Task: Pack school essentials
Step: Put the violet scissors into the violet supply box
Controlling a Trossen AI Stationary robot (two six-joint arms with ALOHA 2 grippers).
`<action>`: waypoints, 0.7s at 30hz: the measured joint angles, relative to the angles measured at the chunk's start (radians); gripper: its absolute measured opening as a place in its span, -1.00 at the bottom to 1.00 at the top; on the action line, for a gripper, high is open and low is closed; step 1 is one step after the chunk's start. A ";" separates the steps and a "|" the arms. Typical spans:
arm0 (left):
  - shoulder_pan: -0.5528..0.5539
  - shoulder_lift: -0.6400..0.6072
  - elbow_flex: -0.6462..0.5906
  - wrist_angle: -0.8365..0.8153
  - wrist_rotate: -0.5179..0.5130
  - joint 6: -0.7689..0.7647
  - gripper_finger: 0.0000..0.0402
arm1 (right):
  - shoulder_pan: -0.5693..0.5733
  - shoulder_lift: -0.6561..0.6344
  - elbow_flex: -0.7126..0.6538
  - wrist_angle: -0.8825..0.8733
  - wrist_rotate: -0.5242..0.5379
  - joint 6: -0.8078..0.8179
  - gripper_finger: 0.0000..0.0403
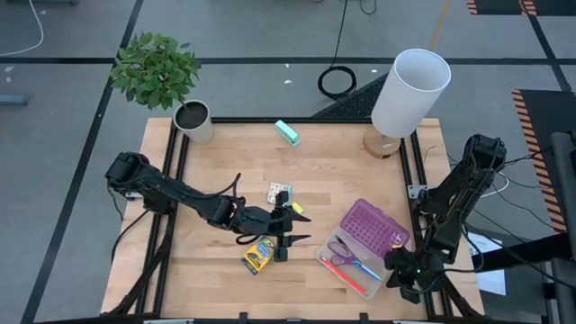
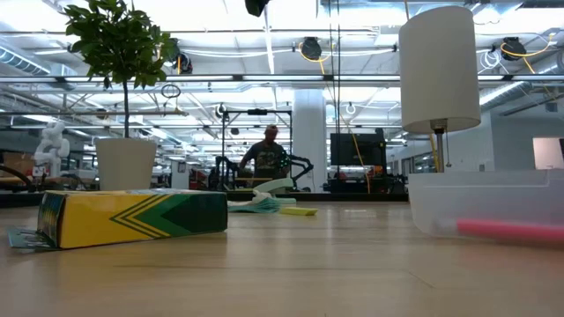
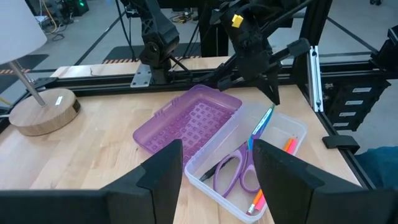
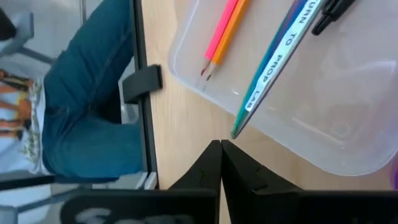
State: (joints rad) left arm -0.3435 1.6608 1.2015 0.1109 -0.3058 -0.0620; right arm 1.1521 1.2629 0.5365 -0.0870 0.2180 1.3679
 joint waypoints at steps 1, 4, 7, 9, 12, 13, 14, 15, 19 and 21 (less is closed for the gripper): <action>0.000 0.000 0.000 0.001 0.000 0.000 -0.01 | -0.001 0.000 0.000 0.000 0.004 0.010 -1.00; 0.000 0.000 0.000 0.011 0.000 0.000 -0.01 | -0.001 0.000 0.000 0.000 0.011 0.042 -1.00; 0.000 0.000 0.000 0.022 0.000 0.000 -0.01 | -0.004 0.000 0.000 -0.006 0.018 0.080 -1.00; 0.000 0.000 0.000 0.023 0.000 0.000 -0.01 | -0.012 0.000 0.000 -0.017 0.018 0.119 -1.00; 0.000 0.000 0.000 0.023 0.000 0.001 -0.01 | -0.024 0.000 0.000 -0.020 0.018 0.152 -1.00; 0.000 0.000 0.000 0.023 0.000 0.001 -0.01 | -0.029 0.000 0.000 -0.022 0.018 0.160 -1.00; 0.000 0.000 0.000 0.023 0.000 0.001 -0.01 | -0.034 0.000 0.000 -0.023 0.017 0.166 -1.00; 0.000 0.000 0.000 0.023 0.000 0.001 -0.01 | -0.039 0.000 0.000 -0.026 0.017 0.174 -1.00; 0.000 0.000 0.000 0.022 0.000 0.001 -0.01 | -0.051 -0.007 0.000 -0.033 0.010 0.236 -1.00; 0.000 0.000 0.000 0.022 0.000 0.001 -0.01 | -0.052 -0.024 0.000 -0.025 -0.012 0.255 -1.00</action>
State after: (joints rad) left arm -0.3435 1.6608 1.2015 0.1333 -0.3058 -0.0612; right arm 1.0998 1.2387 0.5365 -0.1118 0.2059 1.6229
